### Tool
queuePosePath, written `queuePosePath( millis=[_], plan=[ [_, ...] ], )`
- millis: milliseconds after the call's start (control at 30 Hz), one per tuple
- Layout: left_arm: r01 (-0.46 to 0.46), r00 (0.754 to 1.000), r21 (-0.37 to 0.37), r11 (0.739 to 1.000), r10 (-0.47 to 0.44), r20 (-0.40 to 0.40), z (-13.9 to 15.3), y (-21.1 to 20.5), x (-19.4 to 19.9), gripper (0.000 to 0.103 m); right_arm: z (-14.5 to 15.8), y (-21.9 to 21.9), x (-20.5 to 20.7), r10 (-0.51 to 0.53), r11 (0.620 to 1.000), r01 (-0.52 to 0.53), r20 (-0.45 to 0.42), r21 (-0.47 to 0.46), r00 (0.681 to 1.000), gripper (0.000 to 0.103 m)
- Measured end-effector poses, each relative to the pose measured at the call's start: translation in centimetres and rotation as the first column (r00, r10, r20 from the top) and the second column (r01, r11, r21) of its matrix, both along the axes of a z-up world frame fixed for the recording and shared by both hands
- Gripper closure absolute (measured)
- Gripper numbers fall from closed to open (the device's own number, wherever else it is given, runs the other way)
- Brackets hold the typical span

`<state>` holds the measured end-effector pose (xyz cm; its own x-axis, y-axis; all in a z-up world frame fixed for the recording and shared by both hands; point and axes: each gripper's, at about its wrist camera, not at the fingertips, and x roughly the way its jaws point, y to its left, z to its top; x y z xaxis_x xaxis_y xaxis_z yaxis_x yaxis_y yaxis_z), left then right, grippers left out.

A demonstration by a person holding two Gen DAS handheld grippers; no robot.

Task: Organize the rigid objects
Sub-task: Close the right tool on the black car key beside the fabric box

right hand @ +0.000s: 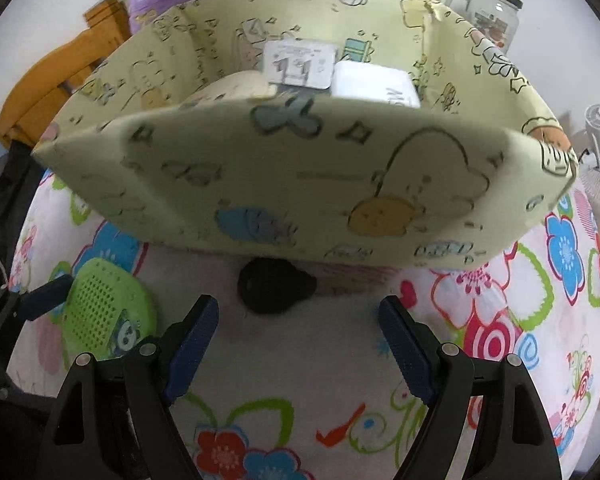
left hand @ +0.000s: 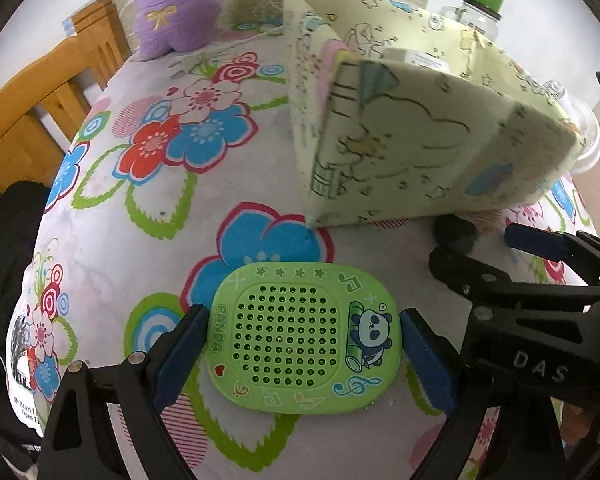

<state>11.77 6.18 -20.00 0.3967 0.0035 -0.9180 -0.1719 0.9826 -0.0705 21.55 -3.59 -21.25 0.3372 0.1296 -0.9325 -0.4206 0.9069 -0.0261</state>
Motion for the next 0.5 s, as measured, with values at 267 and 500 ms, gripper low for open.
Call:
queuePosePath(
  millis=[267,500],
  plan=[
    [-0.018,1.000,0.006,1.000,0.018,-0.006,-0.2,0.5,0.5,0.008,-0.1,1.5,1.1,-0.003,1.000,0.004,0.043,-0.029,0.999,0.034],
    [-0.015,1.000,0.008,1.000,0.015,-0.005,-0.2,0.5,0.4,0.008,-0.2,2.3,-1.4,0.019,1.000,-0.018,0.047,-0.019,0.999,0.046]
  ],
)
